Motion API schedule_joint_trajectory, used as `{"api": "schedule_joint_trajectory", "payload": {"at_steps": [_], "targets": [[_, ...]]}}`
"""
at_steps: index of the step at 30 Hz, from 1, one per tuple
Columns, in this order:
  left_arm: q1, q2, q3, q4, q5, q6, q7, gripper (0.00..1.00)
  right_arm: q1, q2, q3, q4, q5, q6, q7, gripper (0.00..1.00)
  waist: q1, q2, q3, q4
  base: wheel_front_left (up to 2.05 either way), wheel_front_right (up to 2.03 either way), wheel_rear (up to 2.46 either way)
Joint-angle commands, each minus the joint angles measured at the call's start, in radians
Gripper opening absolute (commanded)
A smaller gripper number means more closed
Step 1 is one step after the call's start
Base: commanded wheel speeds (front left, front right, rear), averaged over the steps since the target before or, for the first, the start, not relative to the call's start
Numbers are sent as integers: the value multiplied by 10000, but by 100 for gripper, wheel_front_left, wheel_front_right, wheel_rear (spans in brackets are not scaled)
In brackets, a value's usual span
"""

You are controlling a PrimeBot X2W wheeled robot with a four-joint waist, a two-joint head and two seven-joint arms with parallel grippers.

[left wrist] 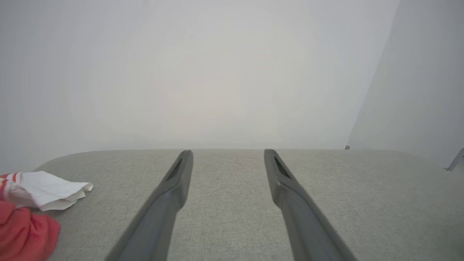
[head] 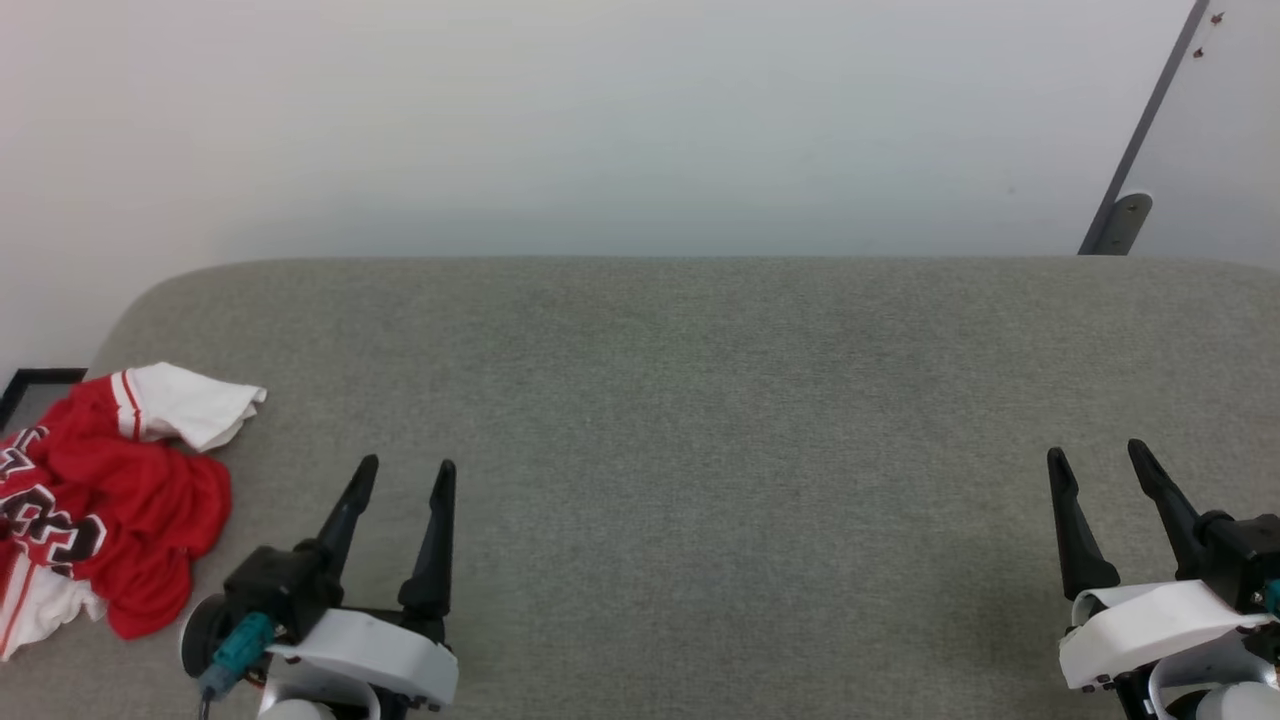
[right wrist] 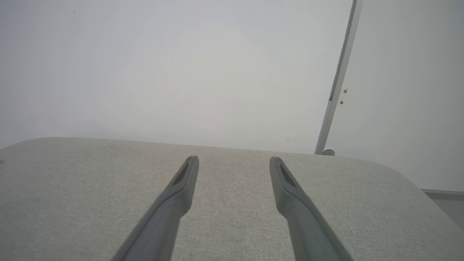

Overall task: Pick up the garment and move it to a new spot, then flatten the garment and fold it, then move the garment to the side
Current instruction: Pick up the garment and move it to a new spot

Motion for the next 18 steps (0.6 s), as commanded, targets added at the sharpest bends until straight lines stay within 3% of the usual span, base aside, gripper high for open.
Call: {"api": "schedule_joint_trajectory", "payload": {"at_steps": [1,7,18], "targets": [[-63,24,80,54,-51,-18,-3,100,19,-13,-16,-59,8,-10,8,100,0,-1,-5,105,0,0,0],[-142,-11,463,187,-36,54,-3,100,-210,2,333,-131,117,-10,81,100,0,-1,-14,631,0,0,0],[-48,-28,1093,144,-31,213,-1,100,-784,-124,1471,148,336,-12,153,100,0,-1,-108,2194,0,0,0]]}}
